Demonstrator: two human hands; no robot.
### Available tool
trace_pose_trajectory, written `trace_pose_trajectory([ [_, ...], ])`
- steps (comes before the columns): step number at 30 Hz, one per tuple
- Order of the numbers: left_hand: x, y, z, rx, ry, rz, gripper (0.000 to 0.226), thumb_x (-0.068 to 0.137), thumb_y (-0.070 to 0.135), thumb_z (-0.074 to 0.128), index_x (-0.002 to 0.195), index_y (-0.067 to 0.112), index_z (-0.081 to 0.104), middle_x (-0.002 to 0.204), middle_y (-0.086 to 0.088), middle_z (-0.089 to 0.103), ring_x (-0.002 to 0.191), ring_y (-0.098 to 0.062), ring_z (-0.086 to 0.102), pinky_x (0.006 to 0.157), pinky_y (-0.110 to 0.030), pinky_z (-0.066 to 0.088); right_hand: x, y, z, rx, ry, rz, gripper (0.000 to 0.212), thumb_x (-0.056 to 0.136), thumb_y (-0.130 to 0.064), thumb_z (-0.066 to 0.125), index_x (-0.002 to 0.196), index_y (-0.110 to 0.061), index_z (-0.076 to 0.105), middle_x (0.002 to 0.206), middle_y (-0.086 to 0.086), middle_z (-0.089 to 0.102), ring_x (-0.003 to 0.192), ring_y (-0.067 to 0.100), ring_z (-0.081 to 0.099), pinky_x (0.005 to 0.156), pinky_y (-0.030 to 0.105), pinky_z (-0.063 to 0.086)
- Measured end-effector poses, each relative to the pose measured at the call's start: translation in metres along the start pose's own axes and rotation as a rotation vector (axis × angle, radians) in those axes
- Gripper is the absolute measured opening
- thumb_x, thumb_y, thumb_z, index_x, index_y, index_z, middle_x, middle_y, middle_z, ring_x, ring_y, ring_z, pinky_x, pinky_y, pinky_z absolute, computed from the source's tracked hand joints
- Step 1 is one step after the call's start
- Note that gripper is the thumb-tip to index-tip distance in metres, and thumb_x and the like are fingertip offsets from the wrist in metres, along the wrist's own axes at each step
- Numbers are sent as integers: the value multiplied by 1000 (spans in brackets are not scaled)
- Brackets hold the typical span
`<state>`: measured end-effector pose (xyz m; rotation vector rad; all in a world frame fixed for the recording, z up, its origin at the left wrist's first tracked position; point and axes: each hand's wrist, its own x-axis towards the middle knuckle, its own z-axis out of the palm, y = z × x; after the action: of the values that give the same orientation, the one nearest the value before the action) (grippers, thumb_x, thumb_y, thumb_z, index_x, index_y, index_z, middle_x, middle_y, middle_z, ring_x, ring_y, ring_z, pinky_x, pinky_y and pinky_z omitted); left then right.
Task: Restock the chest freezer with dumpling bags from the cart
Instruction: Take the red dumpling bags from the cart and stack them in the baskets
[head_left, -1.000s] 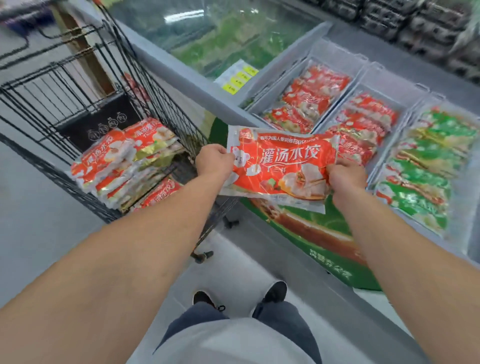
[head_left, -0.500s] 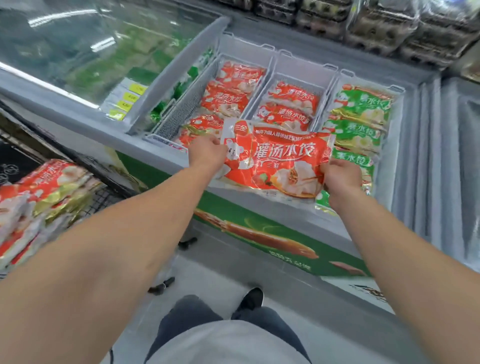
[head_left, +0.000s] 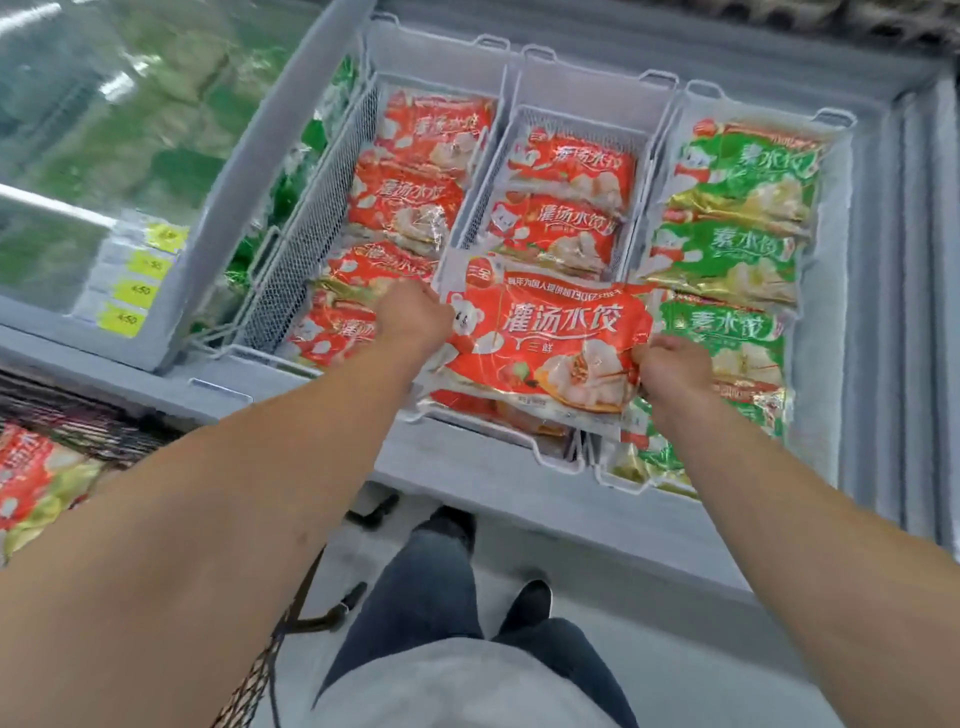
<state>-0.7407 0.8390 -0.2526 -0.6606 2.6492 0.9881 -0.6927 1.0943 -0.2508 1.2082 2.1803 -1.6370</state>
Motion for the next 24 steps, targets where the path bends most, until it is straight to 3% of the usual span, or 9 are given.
trace_pose_trajectory([
  [3, 42, -3, 13, 57, -87, -33, 22, 87, 11, 63, 67, 9, 54, 68, -9, 56, 68, -26, 55, 63, -29, 48, 25, 0, 30, -33, 11, 51, 30, 87, -3, 62, 64, -22, 62, 70, -2, 65, 61, 13, 55, 60, 27, 44],
  [7, 91, 1, 24, 130, -171, -20, 25, 88, 12, 60, 65, 9, 51, 61, -5, 49, 58, -22, 47, 46, -23, 36, 55, -11, 57, -60, 66, 110, 29, 89, -5, 62, 63, -19, 61, 69, -1, 65, 67, 19, 59, 66, 31, 48],
  [11, 123, 20, 30, 142, -241, -9, 16, 92, 16, 59, 80, 5, 61, 87, -13, 62, 83, -28, 57, 77, -34, 51, 78, -30, 70, -116, 89, 106, 22, 91, -7, 59, 75, -21, 58, 89, 2, 64, 85, 22, 59, 81, 36, 51],
  [13, 139, 29, 35, 96, -241, -9, 20, 90, 14, 60, 71, 10, 55, 83, -12, 60, 80, -28, 56, 74, -33, 48, 94, -42, 76, -129, 120, 96, 13, 91, -9, 61, 88, -22, 60, 95, 1, 66, 85, 21, 59, 79, 33, 50],
  [16, 155, 36, 39, 62, -258, 4, 16, 89, 12, 60, 73, 10, 57, 78, -13, 59, 74, -27, 57, 67, -31, 46, 114, -51, 81, -177, 132, 103, 4, 89, -16, 65, 92, -18, 67, 99, 6, 71, 89, 26, 65, 74, 30, 47],
  [18, 164, 37, 43, 174, -278, 71, 12, 89, 16, 63, 86, 4, 63, 86, -16, 65, 83, -31, 63, 72, -34, 50, 127, -52, 82, -317, 132, 91, 23, 88, -21, 66, 110, -12, 68, 108, 10, 70, 102, 31, 66, 78, 31, 48],
  [19, 166, 36, 48, 277, -267, 140, 22, 88, 20, 65, 100, 1, 64, 98, -18, 66, 93, -33, 64, 79, -36, 51, 130, -52, 81, -451, 128, 32, 38, 88, -22, 67, 123, -9, 63, 118, 13, 67, 111, 33, 62, 86, 34, 48],
  [21, 172, 33, 58, 458, -242, 300, 52, 86, 24, 68, 129, 2, 51, 127, -19, 55, 115, -35, 54, 96, -39, 45, 140, -51, 88, -708, 87, -145, 56, 89, -23, 67, 138, -4, 49, 134, 20, 54, 123, 37, 52, 101, 39, 42],
  [24, 179, 37, 76, 469, -326, 513, 70, 88, 23, 68, 148, 7, 34, 148, -14, 38, 136, -35, 36, 110, -40, 37, 155, -56, 109, -848, -133, -307, 72, 85, -22, 72, 146, -8, 38, 145, 19, 40, 133, 36, 42, 111, 43, 37],
])
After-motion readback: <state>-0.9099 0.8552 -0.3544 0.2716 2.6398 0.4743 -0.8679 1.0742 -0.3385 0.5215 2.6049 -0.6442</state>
